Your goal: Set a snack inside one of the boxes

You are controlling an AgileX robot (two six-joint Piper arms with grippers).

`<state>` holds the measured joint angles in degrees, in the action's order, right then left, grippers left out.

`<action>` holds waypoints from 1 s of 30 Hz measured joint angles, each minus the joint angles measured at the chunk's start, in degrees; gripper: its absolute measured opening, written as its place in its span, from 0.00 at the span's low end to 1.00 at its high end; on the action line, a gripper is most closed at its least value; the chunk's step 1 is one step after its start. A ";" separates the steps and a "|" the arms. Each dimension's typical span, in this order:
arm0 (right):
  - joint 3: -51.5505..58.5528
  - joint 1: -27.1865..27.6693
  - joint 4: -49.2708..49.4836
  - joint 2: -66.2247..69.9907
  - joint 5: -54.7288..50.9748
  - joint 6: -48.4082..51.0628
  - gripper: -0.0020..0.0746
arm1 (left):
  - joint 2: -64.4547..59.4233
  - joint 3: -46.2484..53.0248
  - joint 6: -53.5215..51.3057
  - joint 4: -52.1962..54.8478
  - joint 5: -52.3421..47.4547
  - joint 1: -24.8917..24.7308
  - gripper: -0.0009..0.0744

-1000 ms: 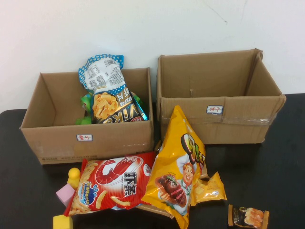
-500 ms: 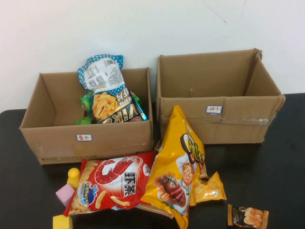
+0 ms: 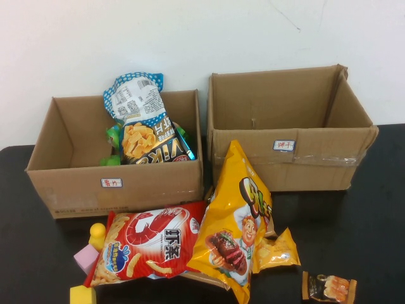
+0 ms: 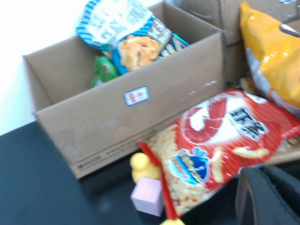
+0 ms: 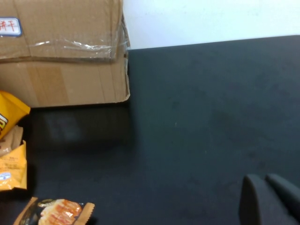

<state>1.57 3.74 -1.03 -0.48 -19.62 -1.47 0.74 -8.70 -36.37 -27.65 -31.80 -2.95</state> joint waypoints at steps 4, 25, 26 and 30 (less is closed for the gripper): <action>0.00 0.00 -0.05 0.00 0.00 0.00 0.03 | 0.00 1.96 9.41 3.89 5.56 0.25 0.01; 0.00 0.00 -0.13 0.00 0.00 0.00 0.03 | 0.00 9.98 42.07 28.87 13.01 0.69 0.01; 0.00 0.00 -0.13 0.00 0.00 0.00 0.03 | 0.00 9.98 42.07 28.96 13.01 0.69 0.01; 0.00 0.00 -0.13 0.00 0.00 0.00 0.03 | 0.00 9.90 42.07 28.96 12.76 0.69 0.01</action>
<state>1.57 3.74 -1.16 -0.48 -19.62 -1.47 0.74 1.20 5.70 1.31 -19.04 -2.26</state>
